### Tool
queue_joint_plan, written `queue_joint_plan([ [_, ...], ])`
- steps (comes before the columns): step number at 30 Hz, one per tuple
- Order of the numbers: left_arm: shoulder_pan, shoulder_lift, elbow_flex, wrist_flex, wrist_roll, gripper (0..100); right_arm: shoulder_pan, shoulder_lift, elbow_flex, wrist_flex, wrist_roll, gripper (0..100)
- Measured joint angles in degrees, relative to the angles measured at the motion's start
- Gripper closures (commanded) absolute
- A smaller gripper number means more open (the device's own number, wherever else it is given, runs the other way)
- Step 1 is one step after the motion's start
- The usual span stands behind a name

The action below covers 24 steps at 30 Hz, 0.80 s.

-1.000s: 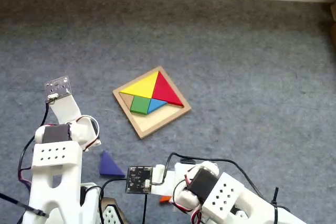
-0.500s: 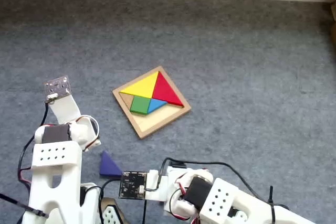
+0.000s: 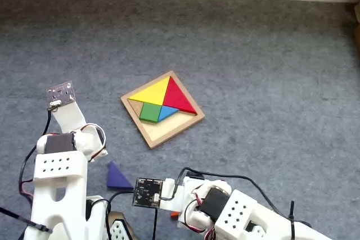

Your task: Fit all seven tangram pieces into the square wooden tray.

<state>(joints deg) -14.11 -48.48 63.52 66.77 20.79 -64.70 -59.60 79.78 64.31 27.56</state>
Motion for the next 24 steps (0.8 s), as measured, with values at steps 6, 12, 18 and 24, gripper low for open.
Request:
queue_joint_plan([
  [6, 0.0, 0.0, 0.0, 0.0, 0.0, 99, 0.0, 4.1, -0.8, -0.4, 0.0, 67.7],
  [12, 0.0, 0.0, 0.0, 0.0, 0.0, 99, 3.2, 19.8, -6.7, -2.6, 0.0, 67.7],
  [18, 0.0, 0.0, 0.0, 0.0, 0.0, 99, 9.8, 32.1, -14.2, -3.1, 2.8, 67.7],
  [24, 0.0, 0.0, 0.0, 0.0, 0.0, 99, 13.4, 33.3, -14.8, -3.1, 4.4, 67.7],
])
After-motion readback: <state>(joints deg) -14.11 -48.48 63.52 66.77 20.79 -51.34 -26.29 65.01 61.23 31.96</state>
